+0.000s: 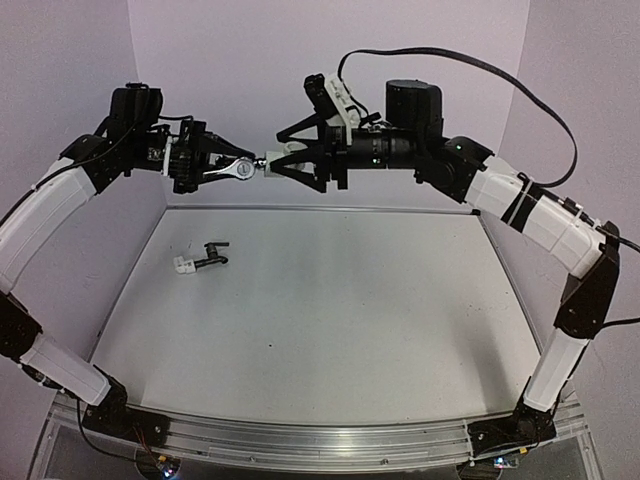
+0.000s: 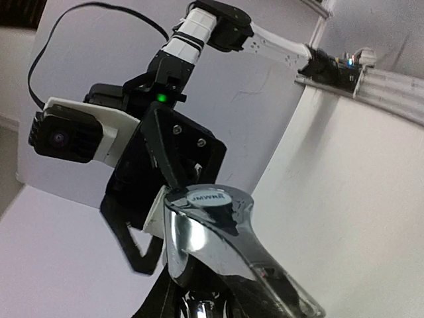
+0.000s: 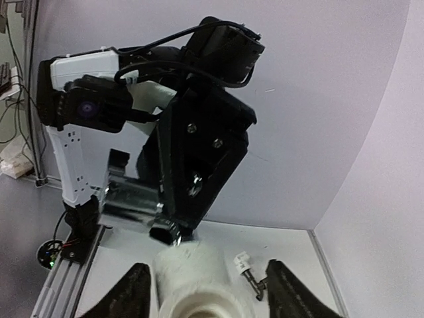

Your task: Install the water faucets

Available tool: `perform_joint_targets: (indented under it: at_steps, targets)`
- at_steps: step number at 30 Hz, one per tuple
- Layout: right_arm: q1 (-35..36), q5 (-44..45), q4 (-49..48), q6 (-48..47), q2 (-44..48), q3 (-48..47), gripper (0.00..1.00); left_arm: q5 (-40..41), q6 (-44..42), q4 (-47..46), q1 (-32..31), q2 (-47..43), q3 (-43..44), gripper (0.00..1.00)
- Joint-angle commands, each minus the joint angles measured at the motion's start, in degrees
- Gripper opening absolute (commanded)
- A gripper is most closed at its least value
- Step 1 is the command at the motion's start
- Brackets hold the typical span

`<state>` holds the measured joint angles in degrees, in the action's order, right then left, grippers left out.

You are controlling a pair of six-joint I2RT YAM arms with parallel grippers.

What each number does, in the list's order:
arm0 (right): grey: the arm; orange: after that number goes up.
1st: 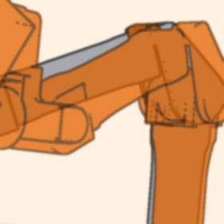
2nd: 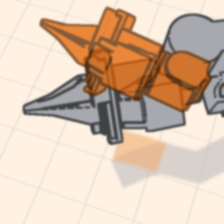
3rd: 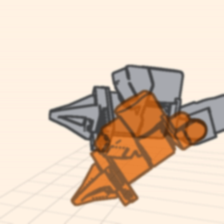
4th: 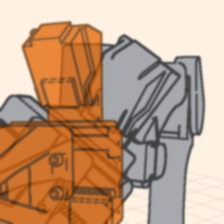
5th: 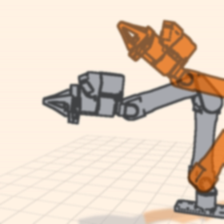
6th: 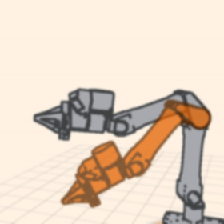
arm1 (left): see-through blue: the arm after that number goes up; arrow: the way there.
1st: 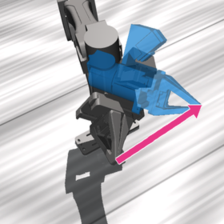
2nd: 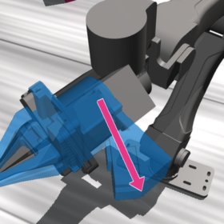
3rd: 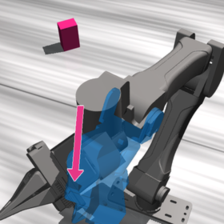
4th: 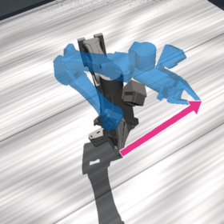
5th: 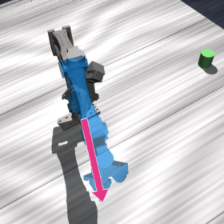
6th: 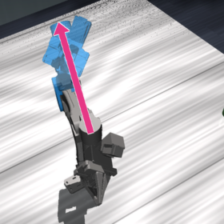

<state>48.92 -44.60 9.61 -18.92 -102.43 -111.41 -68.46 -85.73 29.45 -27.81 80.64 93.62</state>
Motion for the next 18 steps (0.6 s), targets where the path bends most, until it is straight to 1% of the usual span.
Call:
perform_joint_targets:
  at_steps: [1,2,4,7,8,12,15,17,18]
  targets:
    - [1.7,16.3,-7.8,1.4,4.9,3.6,0.97,4.0,35.8,-18.8,-1.1,-0.7,-3.6,0.0]
    - [1.6,18.9,-7.8,1.2,5.4,4.4,0.98,5.7,42.3,-23.3,-1.1,-0.9,-5.2,0.0]
    - [1.2,23.1,-7.9,0.3,6.7,6.5,0.98,9.0,54.9,-28.0,-1.1,-0.7,-6.0,0.0]
    - [0.6,24.1,-10.2,-2.1,10.4,11.5,0.98,14.8,67.4,-28.2,-1.1,-1.1,-6.3,0.0]
    - [0.5,23.5,-11.6,-2.7,11.5,13.3,0.98,15.8,71.1,-28.1,-1.1,-1.7,-7.1,0.0]
    - [0.5,20.5,-12.0,-7.5,15.2,16.8,0.98,20.9,84.8,-28.2,-1.0,-4.5,-10.9,0.0]
    - [0.5,16.5,-12.5,-17.0,17.3,22.3,0.98,23.8,99.2,-28.3,-1.0,-5.1,-11.3,0.0]
    - [0.5,15.8,-13.5,-22.9,17.6,24.4,0.98,26.1,110.9,-28.3,-0.9,-4.8,-10.4,0.0]
    - [0.5,15.0,-13.6,-25.7,17.6,24.9,0.98,26.3,115.1,-28.3,-0.9,-4.8,-10.4,0.0]
